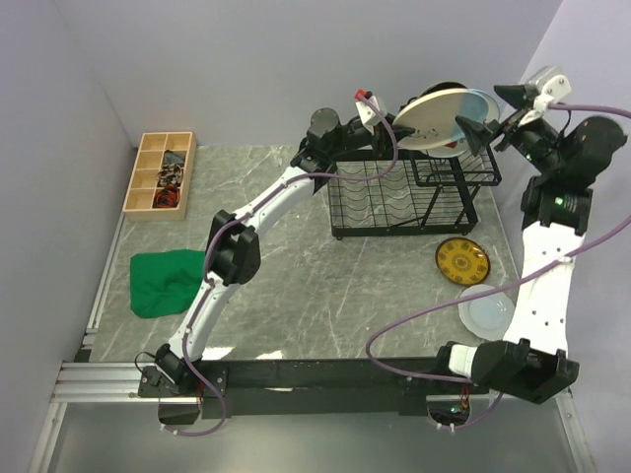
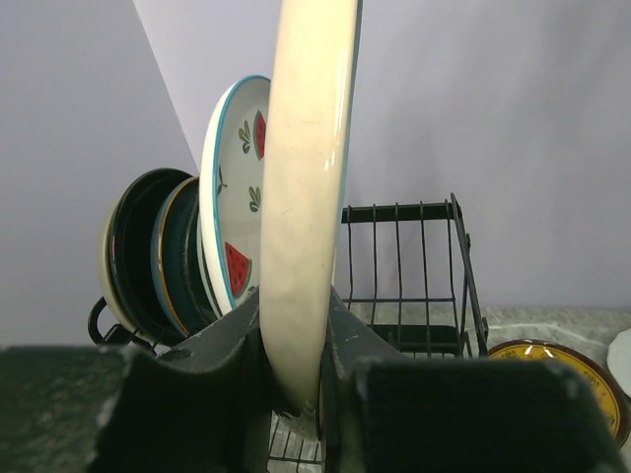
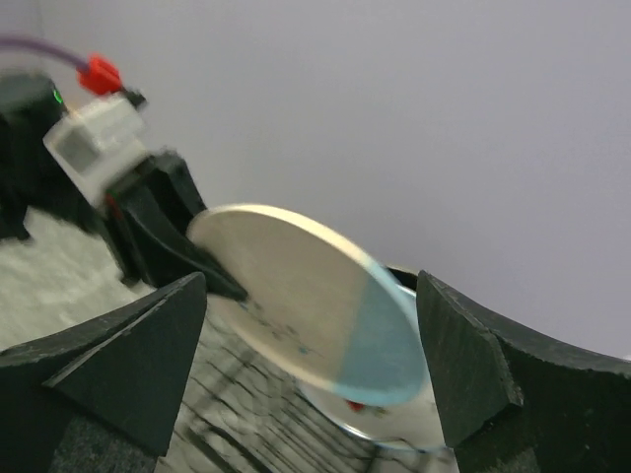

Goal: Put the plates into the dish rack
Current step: Pass the plate from the left arm to the right

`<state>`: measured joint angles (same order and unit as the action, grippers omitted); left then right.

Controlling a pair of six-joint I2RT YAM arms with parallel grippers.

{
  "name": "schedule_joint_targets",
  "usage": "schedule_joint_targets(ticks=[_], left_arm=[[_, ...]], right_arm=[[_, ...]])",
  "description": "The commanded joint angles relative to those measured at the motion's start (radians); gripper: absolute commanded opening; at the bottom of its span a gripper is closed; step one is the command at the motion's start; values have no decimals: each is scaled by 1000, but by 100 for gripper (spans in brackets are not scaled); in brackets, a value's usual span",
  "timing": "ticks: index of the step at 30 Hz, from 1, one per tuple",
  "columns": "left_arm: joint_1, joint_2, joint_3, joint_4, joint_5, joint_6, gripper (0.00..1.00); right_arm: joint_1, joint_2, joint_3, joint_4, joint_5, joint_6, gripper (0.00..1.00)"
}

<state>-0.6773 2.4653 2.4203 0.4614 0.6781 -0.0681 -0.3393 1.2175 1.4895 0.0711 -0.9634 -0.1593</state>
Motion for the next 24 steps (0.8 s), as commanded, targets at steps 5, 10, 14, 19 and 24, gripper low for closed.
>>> schedule_joint_targets(ticks=[5, 10, 14, 19, 24], left_arm=[[21, -245, -87, 143, 55, 109, 1], [30, -350, -207, 145, 83, 123, 1], [30, -391, -266, 169, 89, 120, 1], [30, -442, -316, 169, 112, 131, 1], [28, -491, -377, 155, 139, 148, 1]], right_arm=[[-4, 195, 549, -760, -32, -629, 91], [13, 422, 987, -1166, 5, -911, 90], [94, 407, 930, -1249, 118, -1051, 89], [192, 349, 788, -1209, 224, -1106, 86], [200, 405, 905, -1243, 221, -1080, 83]])
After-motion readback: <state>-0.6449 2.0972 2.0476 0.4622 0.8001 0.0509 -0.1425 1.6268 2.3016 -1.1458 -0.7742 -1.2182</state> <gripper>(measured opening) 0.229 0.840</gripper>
